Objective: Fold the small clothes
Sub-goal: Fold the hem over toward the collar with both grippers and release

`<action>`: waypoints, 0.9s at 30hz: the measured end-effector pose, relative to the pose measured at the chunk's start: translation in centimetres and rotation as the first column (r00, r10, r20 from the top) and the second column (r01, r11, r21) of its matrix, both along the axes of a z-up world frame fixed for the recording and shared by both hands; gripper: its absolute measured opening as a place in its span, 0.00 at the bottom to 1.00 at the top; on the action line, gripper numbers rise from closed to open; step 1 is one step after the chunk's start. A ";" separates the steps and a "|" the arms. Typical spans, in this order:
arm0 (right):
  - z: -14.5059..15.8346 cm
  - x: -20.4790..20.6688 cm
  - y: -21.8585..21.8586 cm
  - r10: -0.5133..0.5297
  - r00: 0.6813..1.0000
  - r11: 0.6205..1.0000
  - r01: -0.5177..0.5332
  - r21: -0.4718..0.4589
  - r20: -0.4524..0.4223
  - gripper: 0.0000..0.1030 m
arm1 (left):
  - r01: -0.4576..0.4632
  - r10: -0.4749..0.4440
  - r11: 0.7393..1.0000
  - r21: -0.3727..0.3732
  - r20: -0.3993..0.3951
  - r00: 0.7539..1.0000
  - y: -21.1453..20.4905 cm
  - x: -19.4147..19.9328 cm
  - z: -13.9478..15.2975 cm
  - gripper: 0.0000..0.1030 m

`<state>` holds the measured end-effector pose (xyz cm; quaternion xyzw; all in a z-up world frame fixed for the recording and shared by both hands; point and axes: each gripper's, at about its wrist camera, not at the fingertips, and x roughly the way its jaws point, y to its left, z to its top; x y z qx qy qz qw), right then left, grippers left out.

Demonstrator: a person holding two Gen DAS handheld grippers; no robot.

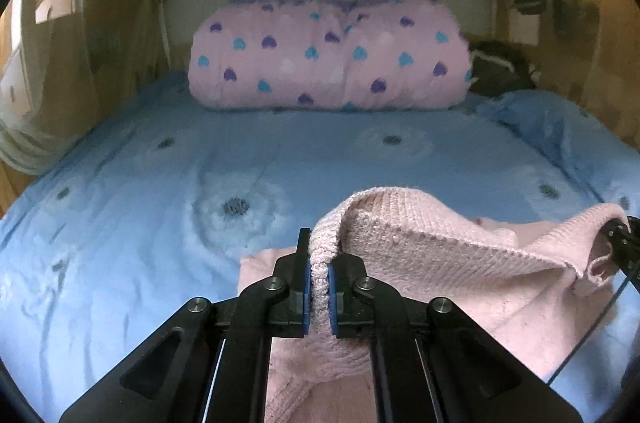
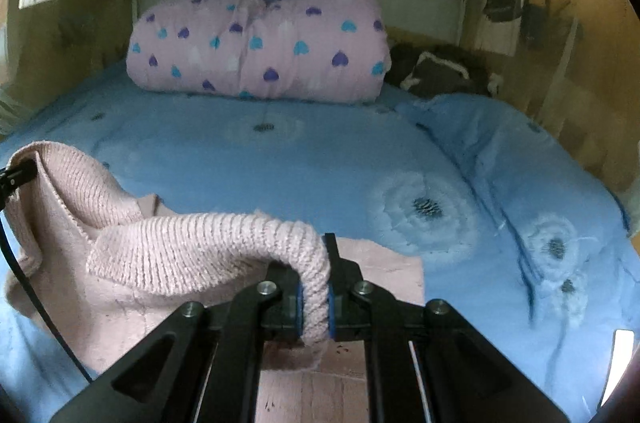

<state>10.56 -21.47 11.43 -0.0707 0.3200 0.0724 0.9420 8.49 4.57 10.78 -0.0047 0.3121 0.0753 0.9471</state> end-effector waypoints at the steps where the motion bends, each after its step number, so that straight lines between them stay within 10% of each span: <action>1: -0.8 0.9 0.2 -0.002 1.000 1.000 0.002 -0.005 -0.016 0.08 | -0.006 0.006 1.000 0.002 -0.013 1.000 0.1 0.8 -0.8 0.00; 9: -7.6 6.5 0.2 -0.034 0.981 0.999 0.037 0.009 -0.189 0.10 | -0.006 0.008 1.000 0.015 -0.145 0.989 0.5 6.6 -7.1 0.00; 15: -9.2 8.2 -1.2 -0.055 0.965 0.996 0.070 0.052 -0.255 0.41 | -0.018 0.015 1.000 -0.016 -0.206 0.979 1.2 7.7 -9.4 0.02; 27: -5.2 6.2 -4.1 0.022 0.942 0.994 0.016 0.110 -0.336 0.68 | -0.028 0.012 0.997 -0.067 -0.232 0.973 3.2 4.7 -4.0 0.21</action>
